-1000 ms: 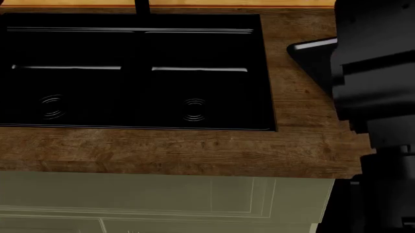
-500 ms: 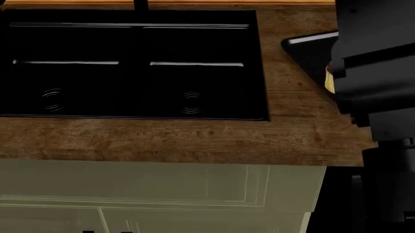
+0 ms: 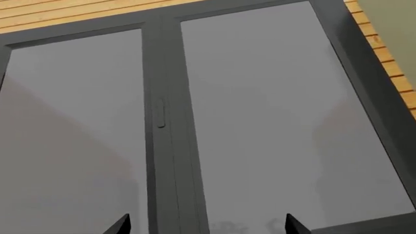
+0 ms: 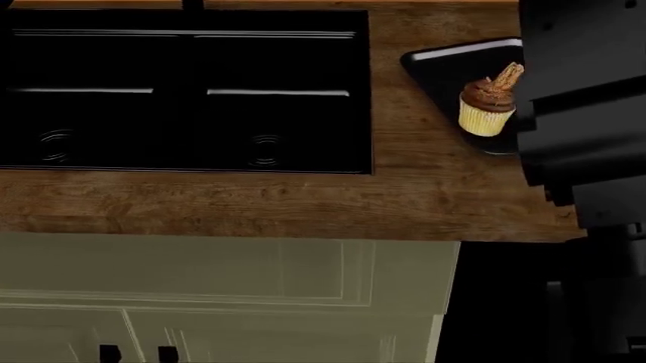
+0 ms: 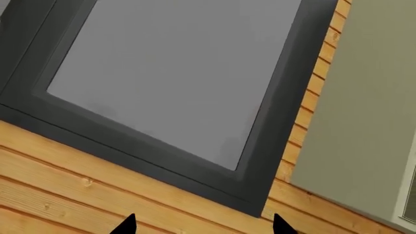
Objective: Move the fresh-baked cupcake off the tray onto the counter, and place the bowl used for mixing into the sink.
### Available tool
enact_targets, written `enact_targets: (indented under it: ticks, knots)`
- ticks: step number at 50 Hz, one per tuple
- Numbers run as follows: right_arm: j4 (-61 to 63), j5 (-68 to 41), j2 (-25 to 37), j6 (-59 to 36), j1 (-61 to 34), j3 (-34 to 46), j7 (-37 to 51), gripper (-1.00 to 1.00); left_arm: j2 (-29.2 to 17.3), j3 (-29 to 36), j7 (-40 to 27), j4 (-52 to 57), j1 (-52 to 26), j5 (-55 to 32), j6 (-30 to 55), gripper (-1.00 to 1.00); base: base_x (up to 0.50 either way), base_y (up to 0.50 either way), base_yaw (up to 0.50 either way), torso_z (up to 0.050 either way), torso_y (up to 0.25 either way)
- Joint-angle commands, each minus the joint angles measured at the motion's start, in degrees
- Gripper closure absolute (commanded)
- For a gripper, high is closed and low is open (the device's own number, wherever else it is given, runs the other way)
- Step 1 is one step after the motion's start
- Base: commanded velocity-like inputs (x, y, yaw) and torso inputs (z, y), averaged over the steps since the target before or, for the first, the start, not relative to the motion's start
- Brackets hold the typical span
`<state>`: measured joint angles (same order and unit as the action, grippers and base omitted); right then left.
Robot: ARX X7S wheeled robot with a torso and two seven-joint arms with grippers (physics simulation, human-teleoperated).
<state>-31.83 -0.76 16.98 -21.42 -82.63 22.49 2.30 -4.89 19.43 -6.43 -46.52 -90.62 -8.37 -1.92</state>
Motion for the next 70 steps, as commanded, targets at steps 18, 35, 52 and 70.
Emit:
enact_targets:
  ticks: [18, 35, 52, 70]
  knots:
    - [-1.35, 0.02, 0.15, 0.76, -0.35, 1.09, -1.03, -1.0, -0.01, 1.03, 0.44, -0.44, -0.13, -1.64, -0.01, -1.0, 0.0, -0.39, 0.0, 0.0, 0.0]
    - [-0.11, -0.47, 0.32, 1.57, 0.07, 1.11, -1.36, -1.0, -0.19, 0.87, -0.87, -0.39, -0.33, -2.44, -0.38, -1.0, 0.14, -0.29, 0.0, 0.0, 0.0]
    - [0.39, -0.65, 0.6, 0.84, 0.43, 1.15, -1.2, -1.0, -0.26, 1.62, -0.56, -0.05, -0.3, -3.22, 0.1, -1.0, 0.13, 0.0, 0.0, 0.0, 0.0]
    - [-1.01, -0.66, 0.53, 1.97, -0.04, 1.69, -1.67, -1.0, -0.41, 2.17, -0.54, -0.35, -0.25, -3.95, -0.05, -1.0, 0.21, -0.06, 0.0, 0.0, 0.0]
